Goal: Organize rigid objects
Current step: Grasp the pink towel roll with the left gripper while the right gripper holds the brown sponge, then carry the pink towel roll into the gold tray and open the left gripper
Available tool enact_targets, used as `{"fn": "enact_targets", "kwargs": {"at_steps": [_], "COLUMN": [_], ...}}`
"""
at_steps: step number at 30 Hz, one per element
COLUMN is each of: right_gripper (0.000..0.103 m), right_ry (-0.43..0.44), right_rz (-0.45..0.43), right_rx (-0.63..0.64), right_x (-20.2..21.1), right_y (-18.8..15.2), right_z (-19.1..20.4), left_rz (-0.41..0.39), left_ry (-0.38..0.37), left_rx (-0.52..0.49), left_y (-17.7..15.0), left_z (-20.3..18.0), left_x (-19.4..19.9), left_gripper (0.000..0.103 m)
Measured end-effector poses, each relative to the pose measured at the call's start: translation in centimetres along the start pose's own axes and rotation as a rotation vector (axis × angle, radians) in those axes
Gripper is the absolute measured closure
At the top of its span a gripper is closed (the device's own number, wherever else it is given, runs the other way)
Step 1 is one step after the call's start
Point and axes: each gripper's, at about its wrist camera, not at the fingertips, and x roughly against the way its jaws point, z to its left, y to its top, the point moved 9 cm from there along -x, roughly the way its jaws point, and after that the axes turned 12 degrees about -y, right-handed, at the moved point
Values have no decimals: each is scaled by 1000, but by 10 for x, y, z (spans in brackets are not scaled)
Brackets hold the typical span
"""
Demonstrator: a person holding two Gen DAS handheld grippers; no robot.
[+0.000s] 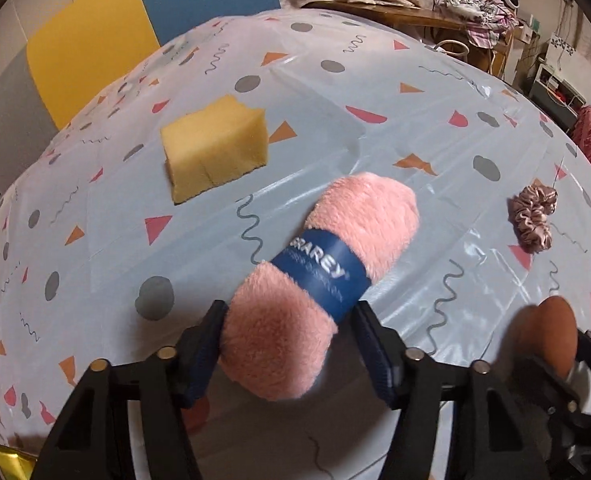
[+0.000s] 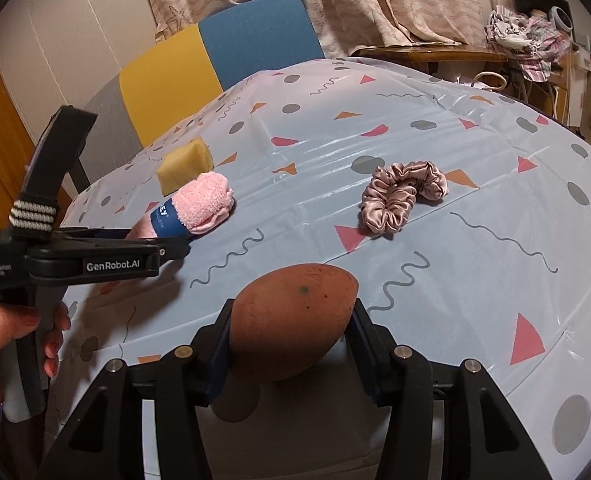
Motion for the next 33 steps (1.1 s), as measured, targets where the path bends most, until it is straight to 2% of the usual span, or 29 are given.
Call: {"fn": "enact_targets", "kwargs": {"at_steps": [1, 2, 5, 7, 9, 15, 19, 21, 26, 33], "right_gripper": [50, 50, 50, 50, 50, 50, 50, 50, 50, 50], "right_ry": [-1, -2, -6, -6, -7, -18, -24, -29, -44, -70], "right_rz": [-1, -1, -4, -4, -4, -6, -7, -7, -8, -9], "right_rx": [1, 1, 4, 4, 4, 15, 20, 24, 37, 58], "right_x": [0, 0, -1, -1, -1, -1, -2, -2, -2, -3], "right_y": [0, 0, 0, 0, 0, 0, -1, -1, -1, -2], "right_z": [0, 0, 0, 0, 0, 1, 1, 1, 3, 4], "left_rz": [1, 0, 6, 8, 7, -20, -66, -89, -162, -250], "left_ry": [15, 38, 21, -18, -64, -138, -241, -278, -299, -273], "left_rx": [-15, -39, -42, 6, 58, 144, 276, 309, 355, 493], "left_y": [-1, -2, -6, -9, -14, -37, -59, -69, -94, -139], "left_z": [1, 1, -1, 0, 0, -6, -3, -1, 15, 77], "left_x": [0, 2, 6, 10, 16, 41, 66, 81, 122, 176], "left_gripper": [58, 62, 66, 69, 70, 71, 71, 71, 71, 71]}}
